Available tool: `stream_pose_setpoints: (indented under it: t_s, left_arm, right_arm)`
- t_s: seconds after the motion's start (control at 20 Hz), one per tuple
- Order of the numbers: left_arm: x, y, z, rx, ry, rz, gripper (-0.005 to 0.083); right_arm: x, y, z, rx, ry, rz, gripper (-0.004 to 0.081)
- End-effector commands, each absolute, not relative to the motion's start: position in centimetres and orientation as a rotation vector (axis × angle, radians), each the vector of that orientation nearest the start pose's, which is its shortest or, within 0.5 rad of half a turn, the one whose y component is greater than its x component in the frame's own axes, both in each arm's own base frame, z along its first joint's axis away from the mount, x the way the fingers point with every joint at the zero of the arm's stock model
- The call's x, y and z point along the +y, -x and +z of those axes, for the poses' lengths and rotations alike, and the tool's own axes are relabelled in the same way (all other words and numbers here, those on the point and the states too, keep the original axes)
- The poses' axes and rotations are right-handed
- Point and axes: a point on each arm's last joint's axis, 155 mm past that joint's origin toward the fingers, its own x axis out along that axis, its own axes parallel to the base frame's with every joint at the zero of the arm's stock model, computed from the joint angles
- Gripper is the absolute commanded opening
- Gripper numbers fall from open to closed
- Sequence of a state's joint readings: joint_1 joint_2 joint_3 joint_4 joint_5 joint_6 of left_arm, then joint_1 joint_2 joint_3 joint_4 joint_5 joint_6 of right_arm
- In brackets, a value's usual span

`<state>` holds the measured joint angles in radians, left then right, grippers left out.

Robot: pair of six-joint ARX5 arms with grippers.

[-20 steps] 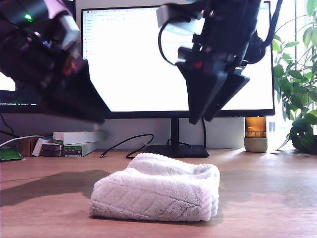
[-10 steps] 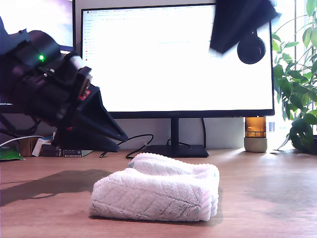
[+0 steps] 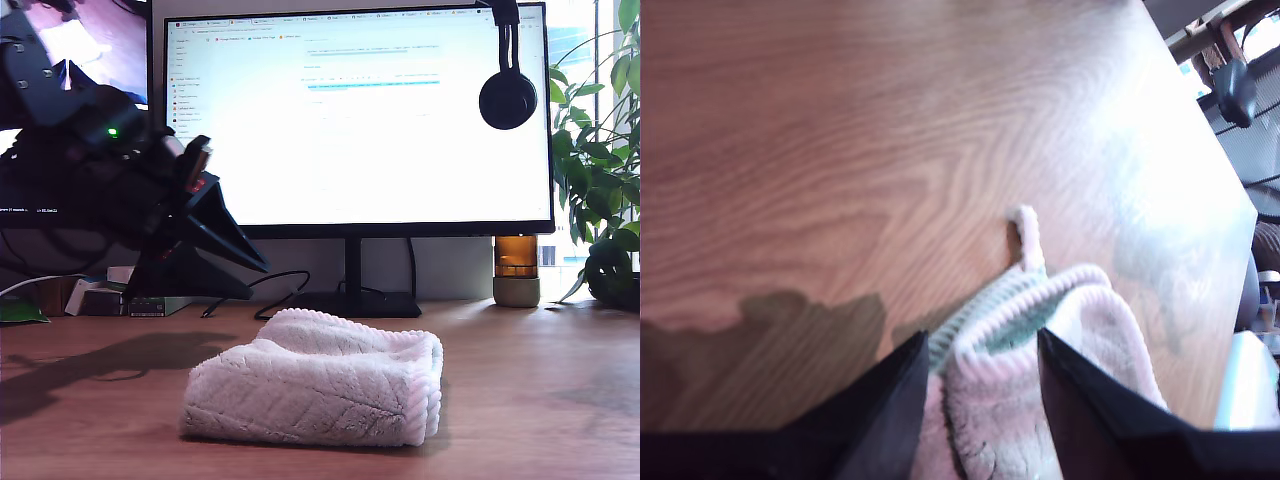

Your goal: Fold the tea towel to a neat square and place it to the right

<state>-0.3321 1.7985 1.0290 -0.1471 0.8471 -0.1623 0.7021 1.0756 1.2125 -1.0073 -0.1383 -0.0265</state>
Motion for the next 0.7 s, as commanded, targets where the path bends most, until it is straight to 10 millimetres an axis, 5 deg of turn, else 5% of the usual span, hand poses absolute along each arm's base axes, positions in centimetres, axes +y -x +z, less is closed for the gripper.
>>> stream_pose_setpoints:
  t_s: [0.0, 0.65]
  left_arm:
    - [-26.7, -34.2, 7.5, 1.065, 0.393, -1.013, 0.0313]
    - [-28.0, -32.6, 4.5, 1.150, 0.310, -0.967, 0.0312]
  right_arm:
    - [20.6, -20.7, 23.6, 0.849, 0.283, 0.784, -0.0013]
    - [20.7, -20.8, 23.7, 0.841, 0.280, 0.785, -0.0013]
